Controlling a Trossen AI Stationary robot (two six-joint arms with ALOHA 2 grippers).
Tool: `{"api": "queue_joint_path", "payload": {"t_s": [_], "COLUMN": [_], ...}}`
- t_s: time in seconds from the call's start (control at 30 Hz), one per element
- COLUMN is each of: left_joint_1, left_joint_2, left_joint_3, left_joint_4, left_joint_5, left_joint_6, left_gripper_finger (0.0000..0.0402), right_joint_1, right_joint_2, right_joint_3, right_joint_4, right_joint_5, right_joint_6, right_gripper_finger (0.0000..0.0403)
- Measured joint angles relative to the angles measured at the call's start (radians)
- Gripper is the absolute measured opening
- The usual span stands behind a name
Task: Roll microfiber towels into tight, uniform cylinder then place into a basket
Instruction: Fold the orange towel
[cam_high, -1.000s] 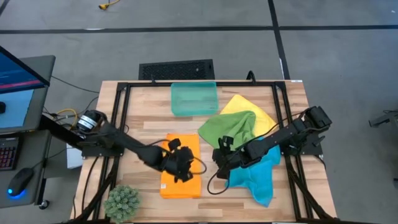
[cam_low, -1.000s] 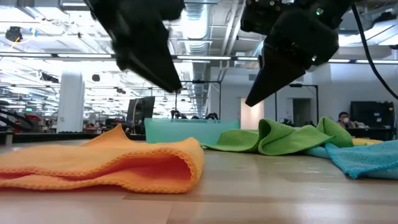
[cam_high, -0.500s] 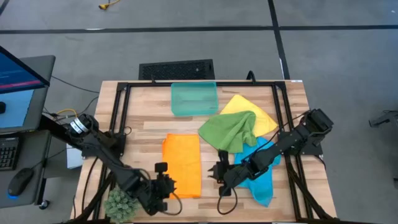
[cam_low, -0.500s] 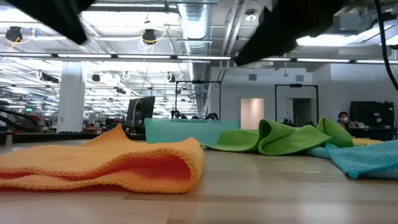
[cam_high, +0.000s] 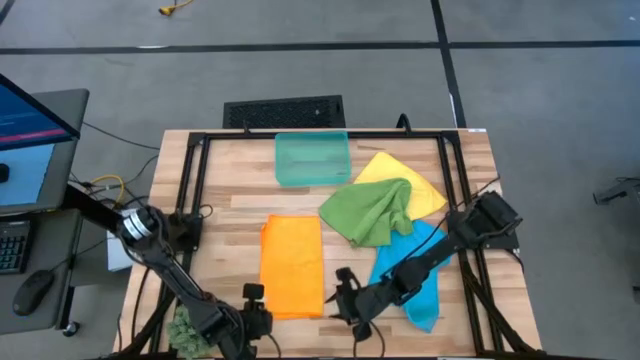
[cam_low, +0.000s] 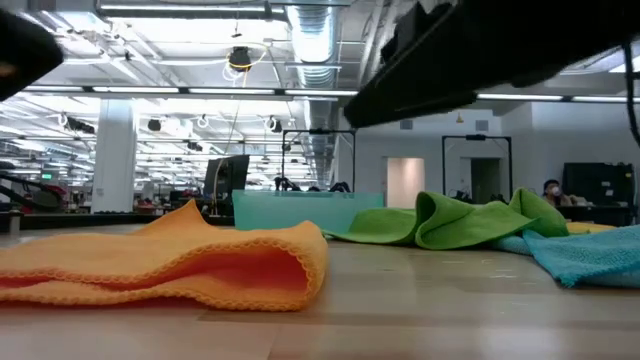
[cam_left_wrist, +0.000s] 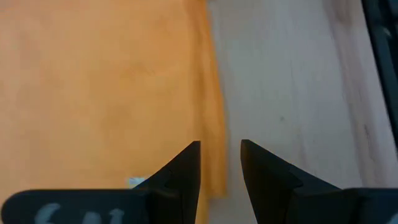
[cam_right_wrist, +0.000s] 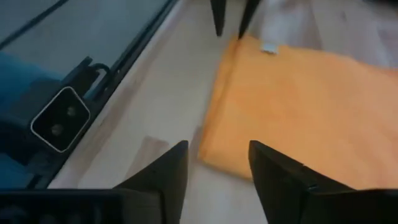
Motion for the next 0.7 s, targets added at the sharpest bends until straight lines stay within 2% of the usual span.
{"api": "queue_joint_path", "payload": {"t_s": [0.2, 0.3, 0.57, 0.7], "left_joint_1": [-0.025, -0.026, -0.019, -0.017], "left_joint_2": [0.017, 0.023, 0.030, 0.064], "left_joint_3": [0.000, 0.001, 0.001, 0.001], "left_joint_4": [-0.014, -0.023, -0.060, -0.058], "left_joint_5": [-0.030, -0.035, -0.038, -0.031], "left_joint_6": [-0.041, -0.041, -0.054, -0.056], "left_gripper_finger": [0.0106, 0.0106, 0.0106, 0.0106], "right_joint_1": [0.004, -0.007, -0.044, -0.066], "right_joint_2": [0.112, 0.154, 0.155, 0.189], "right_joint_3": [0.092, 0.122, 0.124, 0.125], "right_joint_4": [-0.006, 0.001, -0.021, -0.030], "right_joint_5": [0.000, -0.024, -0.054, -0.104], "right_joint_6": [-0.139, -0.144, -0.143, -0.103], "right_gripper_finger": [0.0234, 0.0234, 0.0228, 0.0228]}}
